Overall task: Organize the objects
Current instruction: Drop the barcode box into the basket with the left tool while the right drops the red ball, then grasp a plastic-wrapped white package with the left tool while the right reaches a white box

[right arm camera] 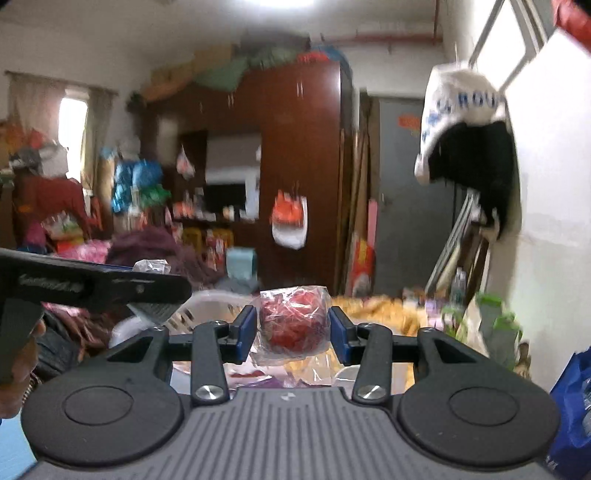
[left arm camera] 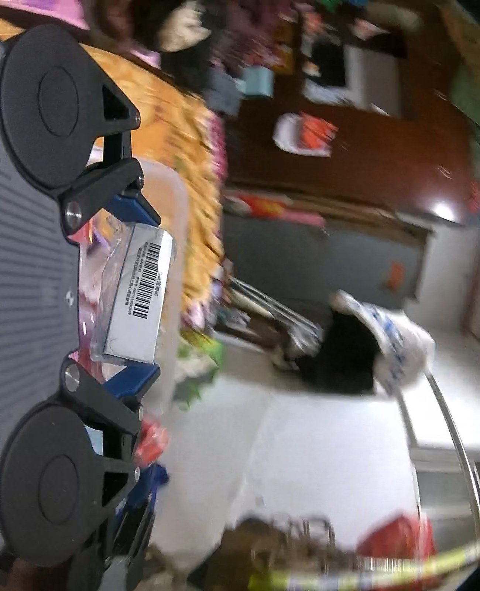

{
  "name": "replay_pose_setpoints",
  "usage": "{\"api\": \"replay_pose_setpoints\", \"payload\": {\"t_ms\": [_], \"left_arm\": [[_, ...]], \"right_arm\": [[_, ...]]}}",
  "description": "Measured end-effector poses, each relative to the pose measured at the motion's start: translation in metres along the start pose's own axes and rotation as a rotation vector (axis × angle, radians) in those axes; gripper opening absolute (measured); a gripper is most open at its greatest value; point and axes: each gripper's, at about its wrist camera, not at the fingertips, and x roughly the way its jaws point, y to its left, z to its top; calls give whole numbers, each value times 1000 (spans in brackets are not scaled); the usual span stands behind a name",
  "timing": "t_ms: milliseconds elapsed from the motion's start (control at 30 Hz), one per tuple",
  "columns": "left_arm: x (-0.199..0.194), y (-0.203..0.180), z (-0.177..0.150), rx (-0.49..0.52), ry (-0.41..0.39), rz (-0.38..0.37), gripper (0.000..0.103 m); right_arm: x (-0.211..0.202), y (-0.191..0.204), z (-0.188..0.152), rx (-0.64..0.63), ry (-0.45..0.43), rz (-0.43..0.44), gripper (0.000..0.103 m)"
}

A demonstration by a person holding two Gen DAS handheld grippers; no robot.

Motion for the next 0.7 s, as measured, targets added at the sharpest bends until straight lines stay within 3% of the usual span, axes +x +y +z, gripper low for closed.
{"api": "replay_pose_setpoints", "payload": {"t_ms": [33,133,167,267,500,600,700], "left_arm": [[10,4,-2,-12,24,7,82],[23,3,-8,16,67,25,83],[22,0,-10,36,59,39,83],[13,-3,-9,62,23,50,93],[12,-5,-7,57,52,80,96],[-16,-6,-19,86,0,82,96],[-56,-10,-43,111,-51,36,96]], "right_arm": [[9,0,-2,3,17,1,50],[16,5,-9,-47,24,-48,95],[10,6,-11,-58,0,-65,100],[-16,4,-14,-16,-37,-16,103],[-46,-2,-14,-15,-64,15,103],[-47,-9,-21,-12,-49,0,103],[-60,-23,-40,32,-33,43,103]]}}
